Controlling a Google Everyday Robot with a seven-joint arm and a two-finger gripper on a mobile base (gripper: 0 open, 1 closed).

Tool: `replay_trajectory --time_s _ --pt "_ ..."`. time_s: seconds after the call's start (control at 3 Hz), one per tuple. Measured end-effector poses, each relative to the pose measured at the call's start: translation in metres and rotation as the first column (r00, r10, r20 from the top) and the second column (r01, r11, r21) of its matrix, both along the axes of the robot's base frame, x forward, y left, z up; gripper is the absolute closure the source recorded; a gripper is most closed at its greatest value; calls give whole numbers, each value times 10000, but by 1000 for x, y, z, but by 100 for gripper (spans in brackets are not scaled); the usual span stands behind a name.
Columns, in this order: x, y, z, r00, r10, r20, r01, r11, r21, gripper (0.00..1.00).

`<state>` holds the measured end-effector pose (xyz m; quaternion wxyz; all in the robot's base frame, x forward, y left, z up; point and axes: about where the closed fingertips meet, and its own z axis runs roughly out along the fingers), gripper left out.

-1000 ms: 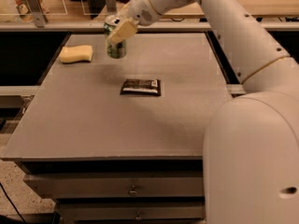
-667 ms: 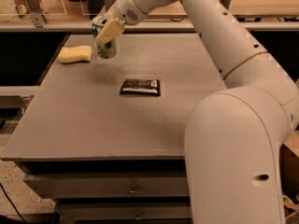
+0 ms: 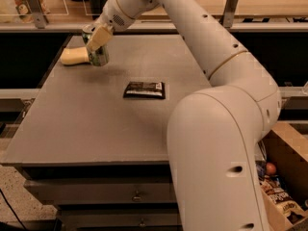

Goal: Move green can near sponge

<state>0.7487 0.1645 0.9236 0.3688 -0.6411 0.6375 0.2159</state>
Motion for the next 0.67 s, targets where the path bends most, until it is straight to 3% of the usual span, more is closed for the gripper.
replay_trajectory --time_s 0.33,0.67 --pt "3 8 -18 9990 -77 -446 71 9999 -135 83" --pt "5 10 -33 9967 -154 -802 134 9996 -246 59"
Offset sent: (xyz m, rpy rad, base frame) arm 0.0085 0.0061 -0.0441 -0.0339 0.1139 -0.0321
